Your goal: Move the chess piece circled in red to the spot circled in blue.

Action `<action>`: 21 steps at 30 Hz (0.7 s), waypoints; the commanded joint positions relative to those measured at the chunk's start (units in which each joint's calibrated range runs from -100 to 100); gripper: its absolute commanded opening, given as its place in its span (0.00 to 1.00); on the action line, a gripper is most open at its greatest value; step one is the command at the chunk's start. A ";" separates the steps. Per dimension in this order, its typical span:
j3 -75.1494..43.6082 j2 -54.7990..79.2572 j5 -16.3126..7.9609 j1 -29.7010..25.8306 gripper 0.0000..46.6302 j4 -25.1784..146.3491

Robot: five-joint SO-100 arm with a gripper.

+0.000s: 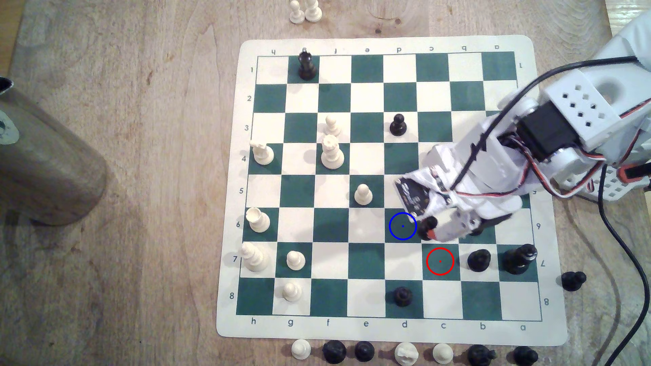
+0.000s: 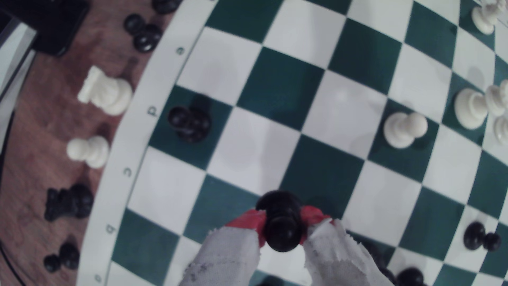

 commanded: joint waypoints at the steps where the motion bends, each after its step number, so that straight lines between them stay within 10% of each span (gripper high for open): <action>1: -6.21 3.43 -0.10 1.73 0.01 -3.55; 21: -6.67 16.16 0.68 5.72 0.01 -13.62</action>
